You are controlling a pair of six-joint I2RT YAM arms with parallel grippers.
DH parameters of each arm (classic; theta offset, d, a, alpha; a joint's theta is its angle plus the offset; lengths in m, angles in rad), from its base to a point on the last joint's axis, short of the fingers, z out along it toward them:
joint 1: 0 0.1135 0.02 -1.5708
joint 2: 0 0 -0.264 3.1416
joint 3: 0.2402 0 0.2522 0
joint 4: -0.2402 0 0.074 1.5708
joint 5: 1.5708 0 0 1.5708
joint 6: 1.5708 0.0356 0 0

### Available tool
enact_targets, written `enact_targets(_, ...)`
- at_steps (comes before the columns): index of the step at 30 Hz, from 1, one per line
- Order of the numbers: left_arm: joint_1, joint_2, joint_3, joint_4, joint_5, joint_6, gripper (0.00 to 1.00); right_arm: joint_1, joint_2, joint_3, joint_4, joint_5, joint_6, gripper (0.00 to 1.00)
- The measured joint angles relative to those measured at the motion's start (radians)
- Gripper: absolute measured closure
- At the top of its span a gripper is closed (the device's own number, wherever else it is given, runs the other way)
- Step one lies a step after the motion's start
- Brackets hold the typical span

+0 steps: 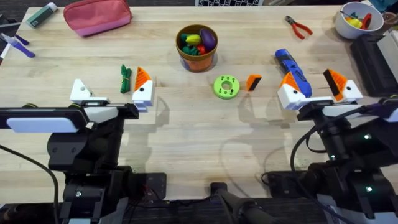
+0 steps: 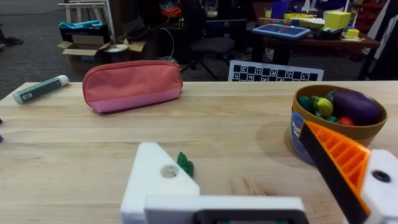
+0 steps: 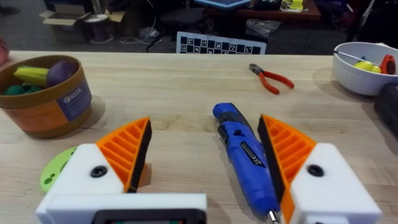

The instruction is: Pick up the gripper from the table and insert it into the empty holder that is missing its gripper. Then pick up a screw, insert it into the mounting hole, and use the screwdriver to tighten it. Finally, clean up the table by picking up the vegetable and placing it into the bucket.

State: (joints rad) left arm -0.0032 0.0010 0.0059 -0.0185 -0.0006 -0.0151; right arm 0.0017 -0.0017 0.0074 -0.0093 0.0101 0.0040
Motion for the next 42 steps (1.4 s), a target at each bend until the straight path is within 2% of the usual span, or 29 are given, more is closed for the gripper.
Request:
enact_targets(12, 0.000, 0.000, 0.000, 0.008, 0.000, 0.000, 0.016, 0.000, 0.000, 0.000, 0.004, 0.000, 0.000, 0.007)
enact_targets(17, 0.000, 0.000, 0.021, -0.019, -0.003, 0.000, 0.015, 0.000, 0.000, 0.010, 0.079, 0.000, -0.001, 0.007)
enact_targets(21, 0.000, 0.019, 0.130, -0.098, -0.022, 0.000, 0.015, 0.000, 0.005, 0.098, 0.064, -0.001, -0.013, 0.008)
enact_targets(25, 0.000, 0.117, 0.296, -0.177, -0.032, 0.000, 0.015, 0.000, 0.059, 0.268, 0.002, -0.001, -0.025, 0.008)
enact_targets(29, 0.000, 0.286, 0.469, -0.312, -0.044, 0.000, 0.016, 0.000, 0.202, 0.474, -0.160, -0.001, -0.032, 0.008)
enact_targets(34, 0.000, 0.548, 0.688, -0.528, -0.049, 0.000, 0.015, 0.000, 0.465, 0.725, -0.433, -0.001, -0.035, 0.008)
enact_targets(42, 0.000, 0.911, 0.949, -0.785, -0.049, 0.000, 0.015, 0.000, 0.871, 1.031, -0.757, -0.001, -0.035, 0.008)
